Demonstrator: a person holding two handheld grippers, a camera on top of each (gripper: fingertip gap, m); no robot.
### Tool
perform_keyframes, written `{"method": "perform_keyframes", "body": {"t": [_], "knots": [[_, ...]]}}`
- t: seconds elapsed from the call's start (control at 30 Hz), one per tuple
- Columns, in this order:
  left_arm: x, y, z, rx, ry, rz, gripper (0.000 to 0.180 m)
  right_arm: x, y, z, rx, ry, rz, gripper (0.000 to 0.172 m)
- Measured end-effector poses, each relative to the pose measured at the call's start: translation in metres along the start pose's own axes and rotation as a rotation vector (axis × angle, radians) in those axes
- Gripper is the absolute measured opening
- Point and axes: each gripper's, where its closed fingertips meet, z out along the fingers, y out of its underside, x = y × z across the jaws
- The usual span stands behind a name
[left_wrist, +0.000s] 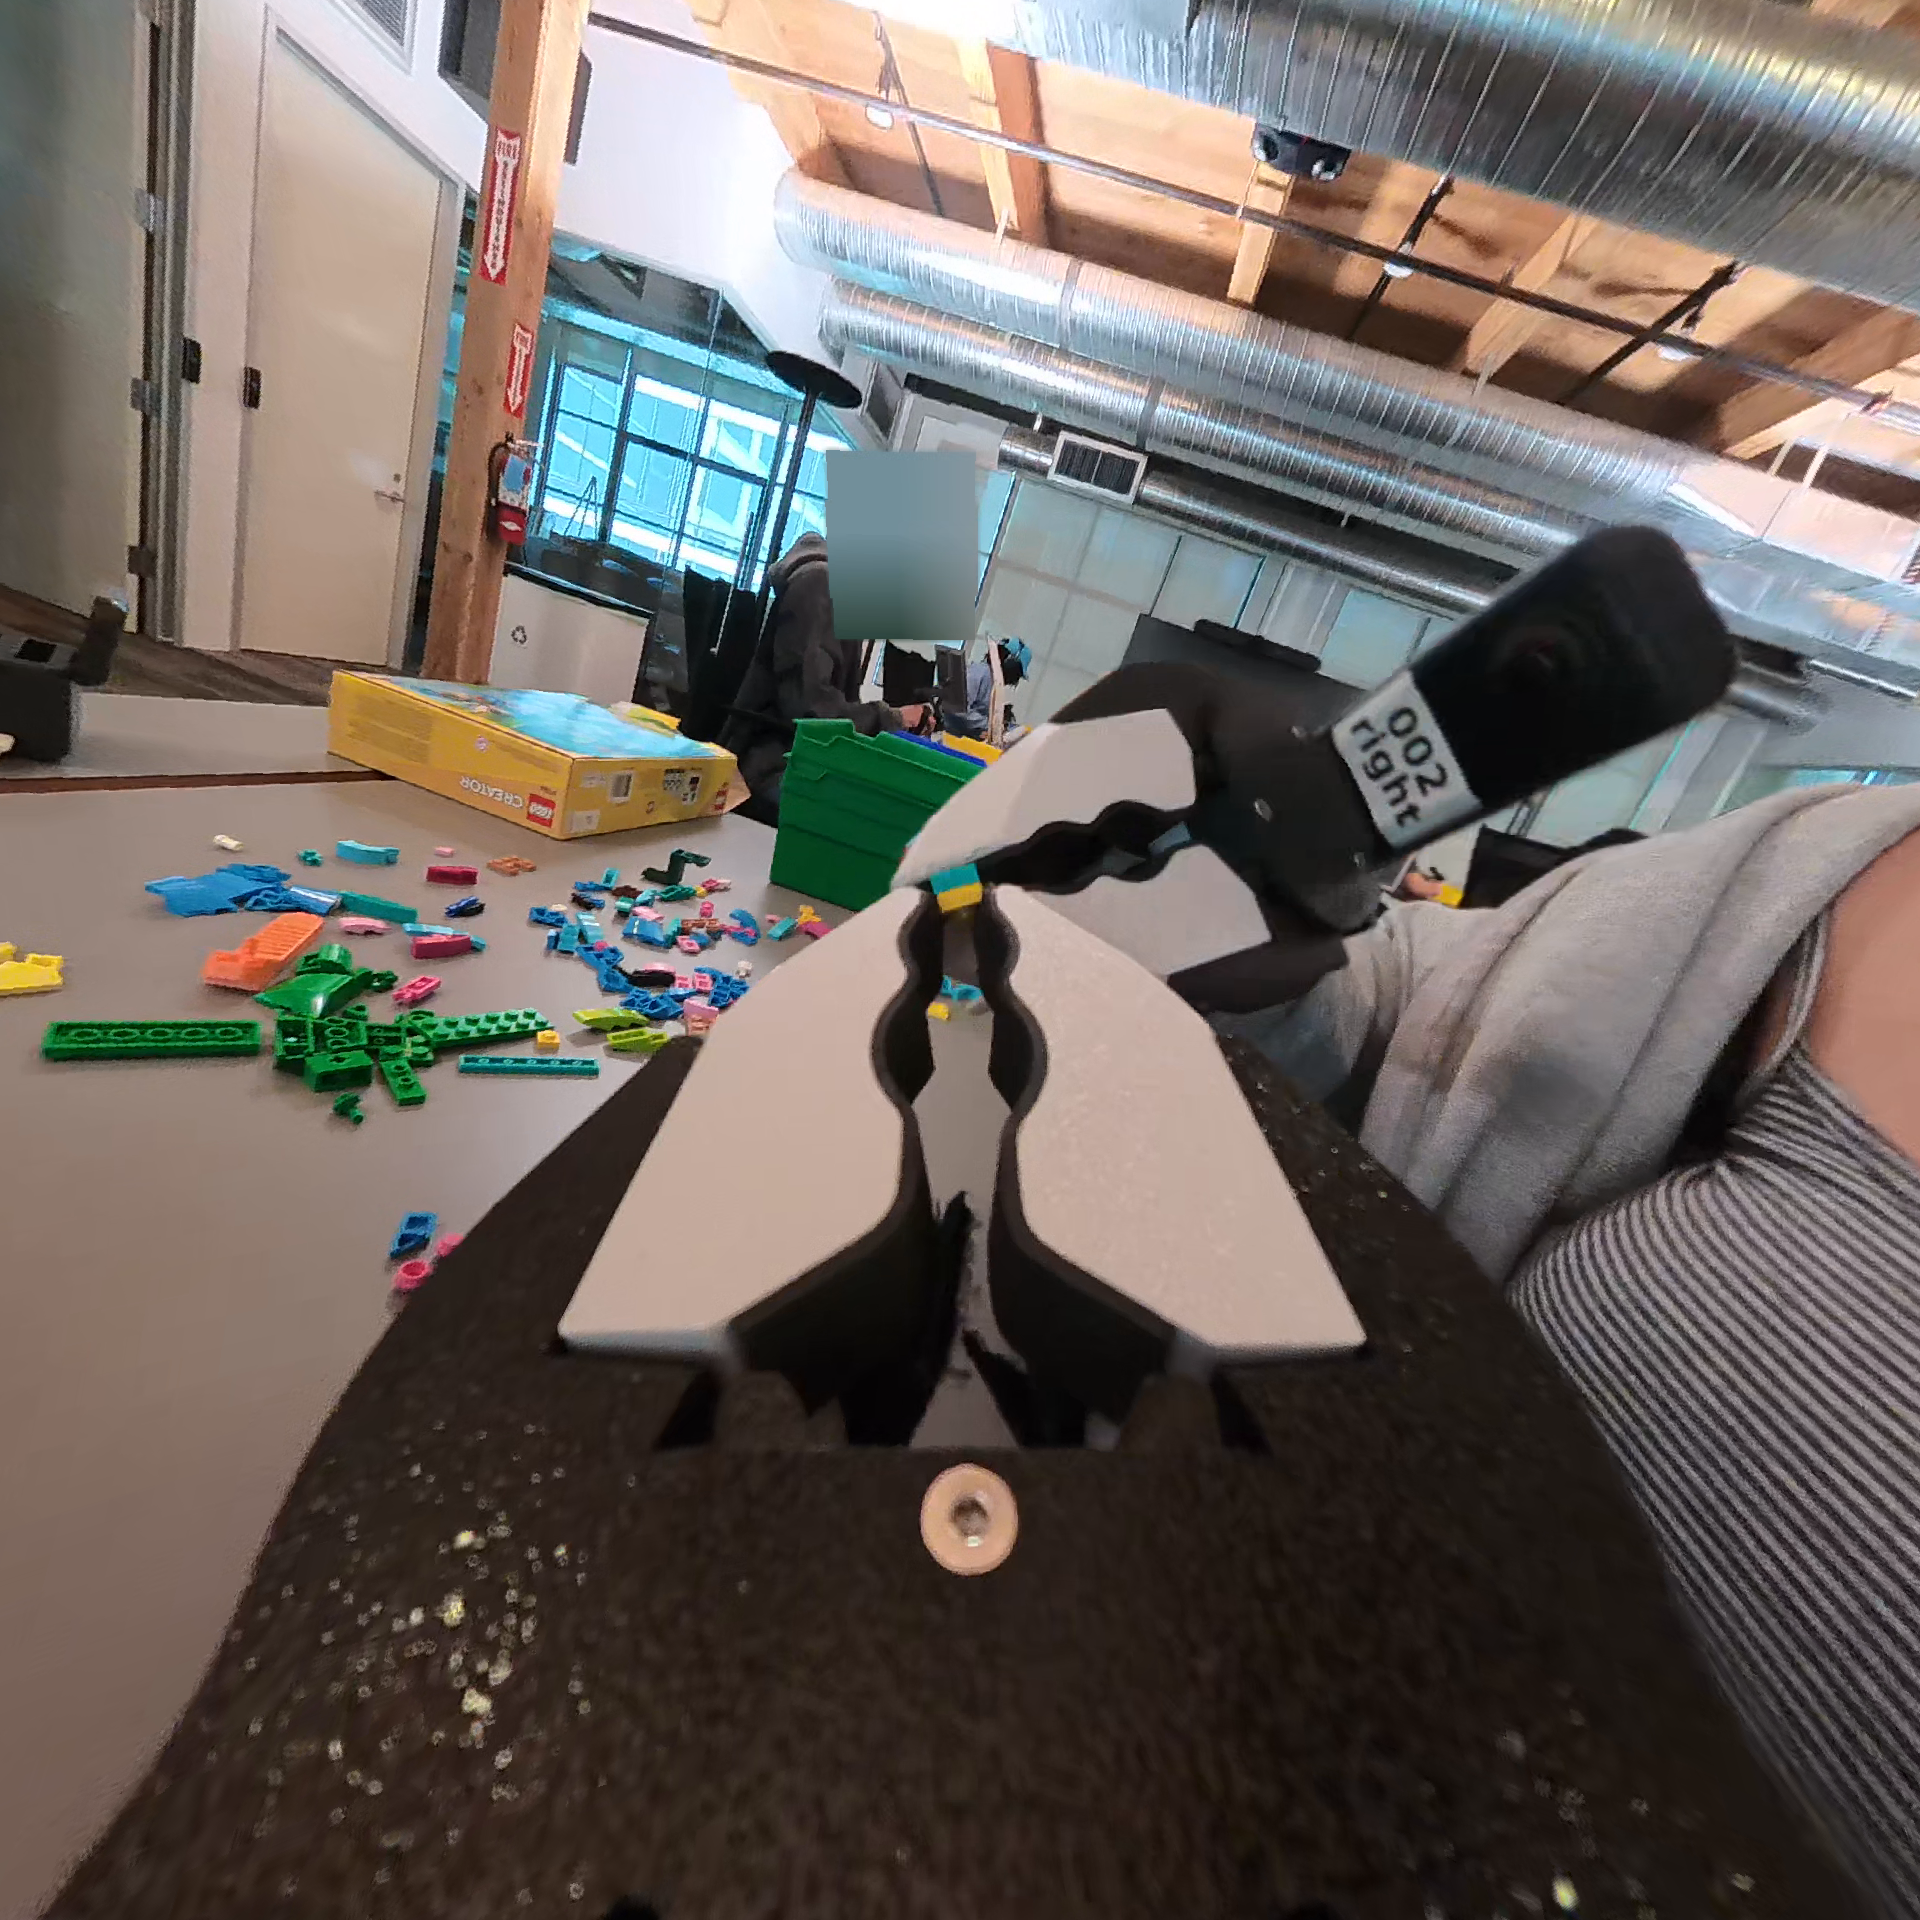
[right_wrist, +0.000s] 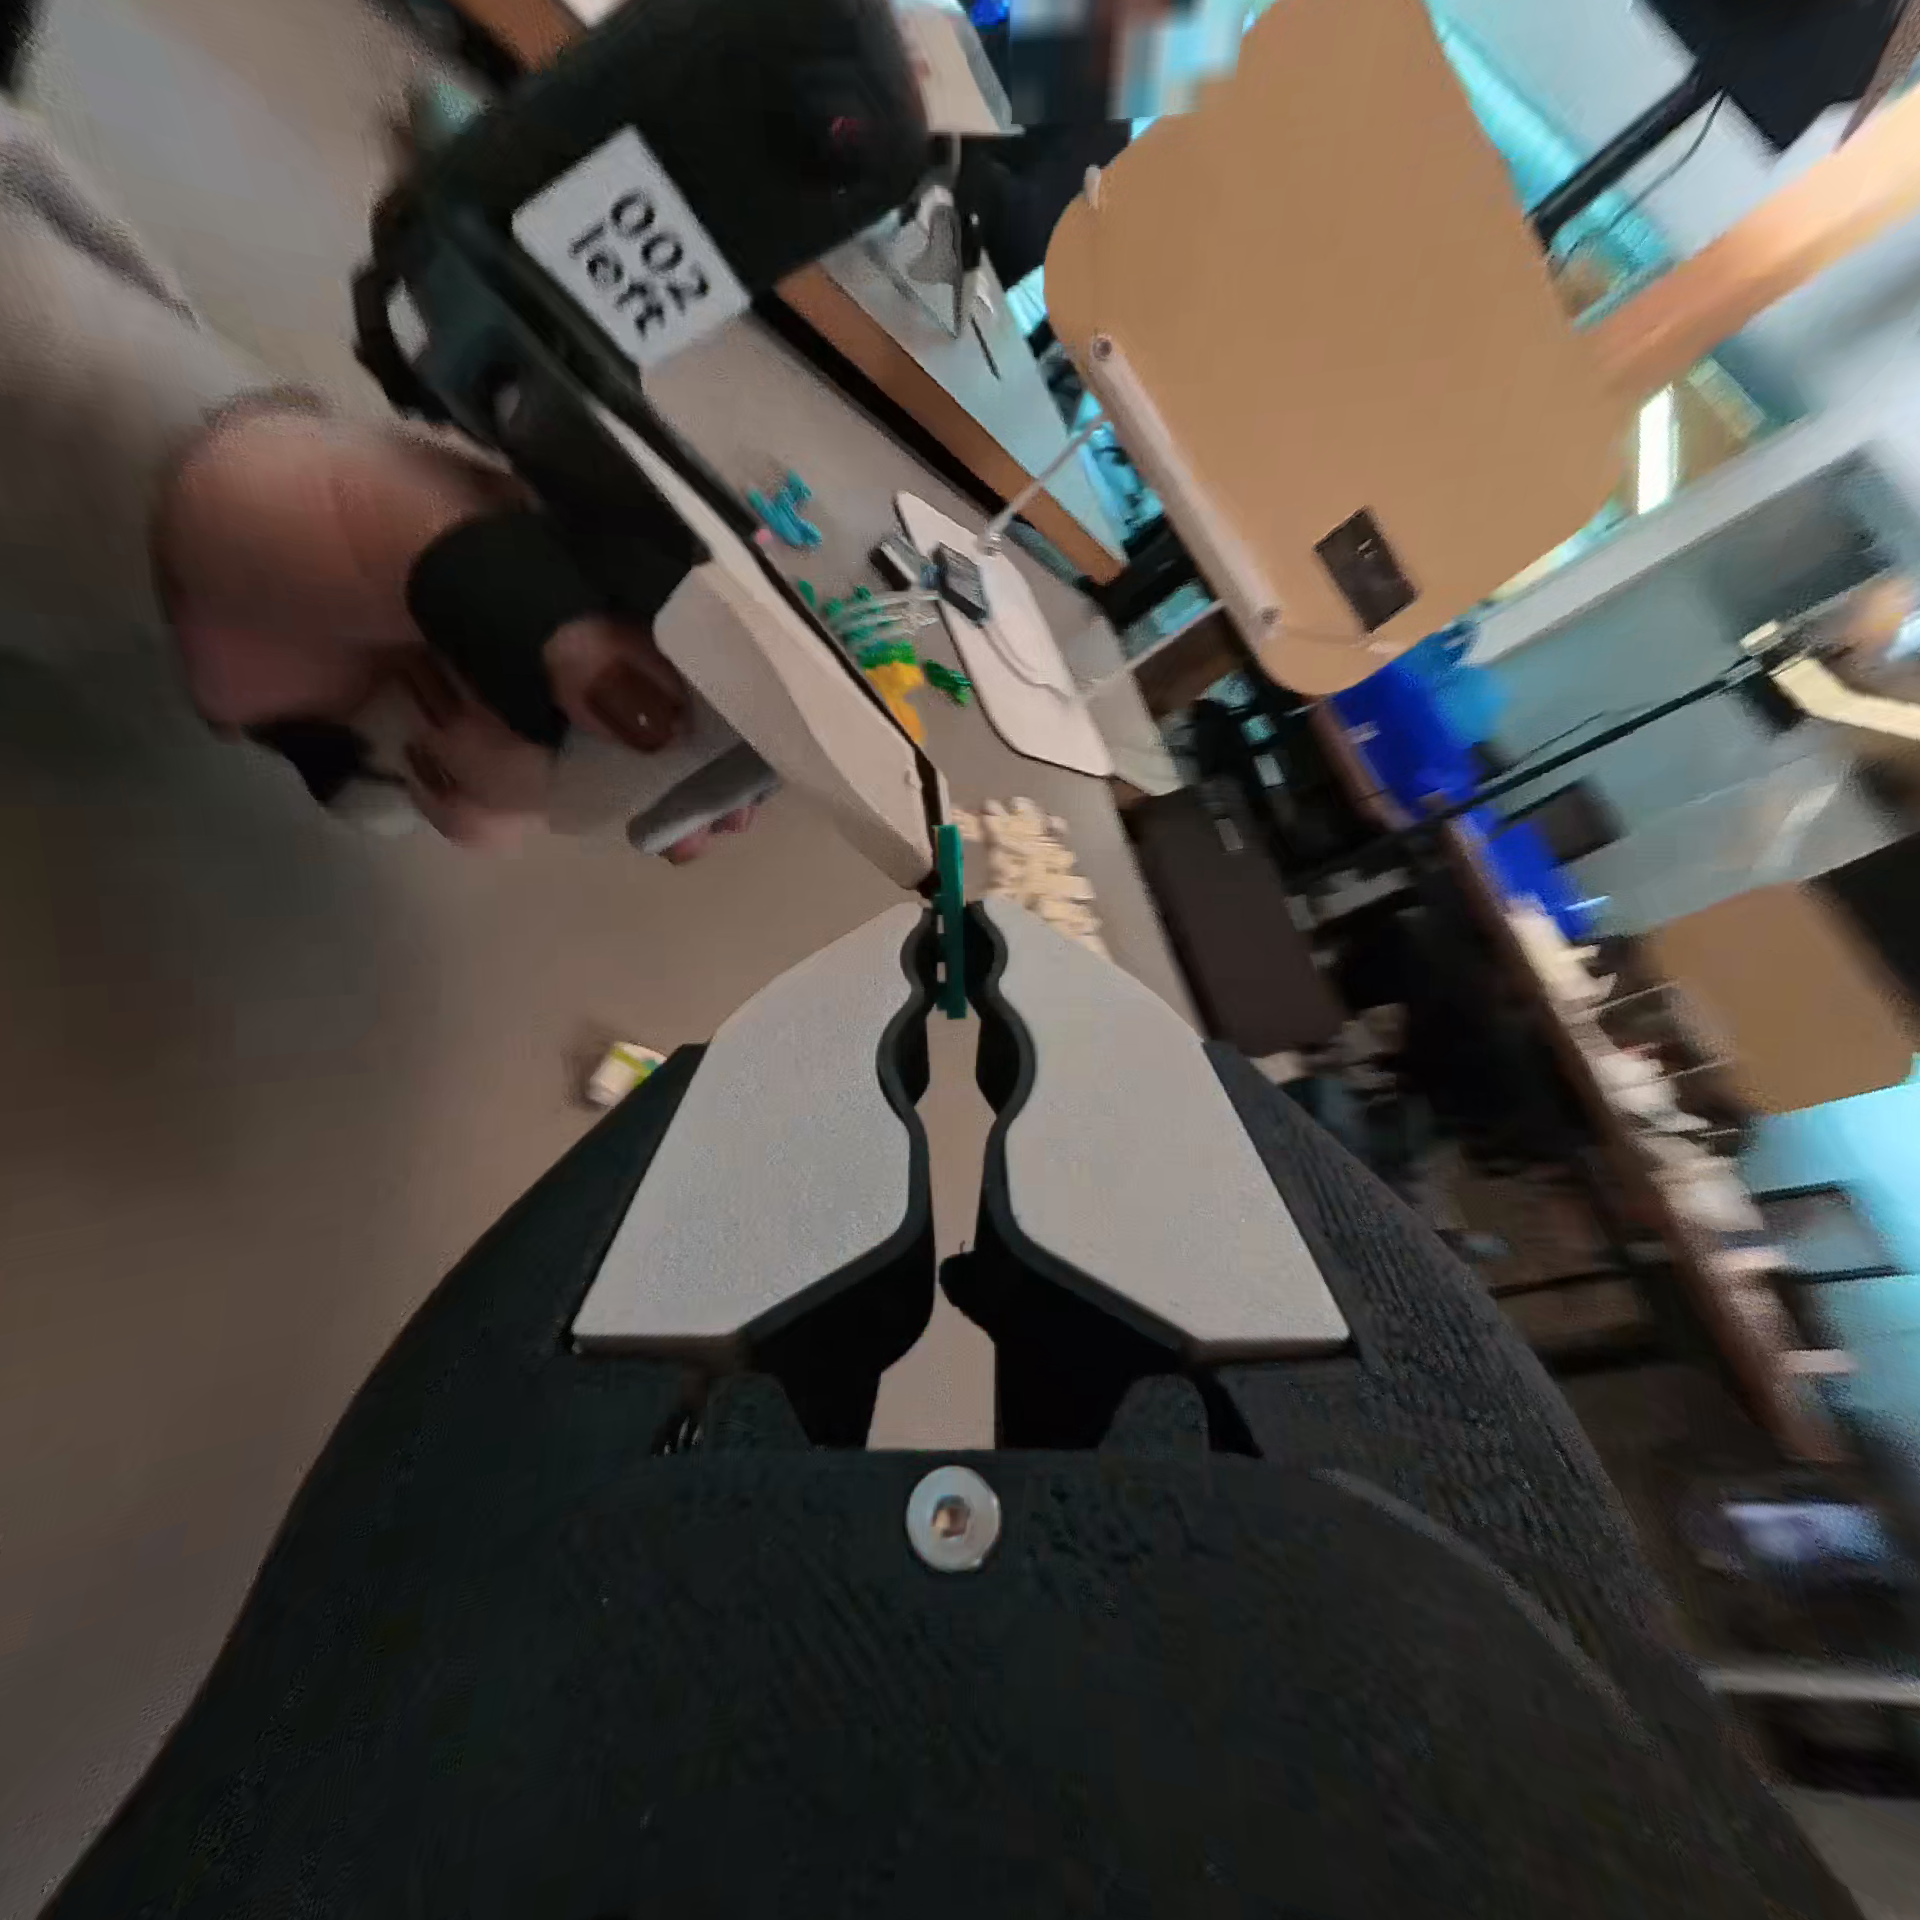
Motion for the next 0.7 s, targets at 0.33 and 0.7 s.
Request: {"method": "perform_keyframes", "body": {"t": [0.33,0.7], "knots": [[-0.019,0.010,0.000,-0.003,-0.109,-0.092,0.005,0.002,0.017,0.010,-0.052,0.061,-0.016,0.003],[-0.030,0.017,-0.003,-0.125,-0.287,0.299,0.003,0.003,0.024,0.013,-0.134,0.174,-0.213,0.003]]}}
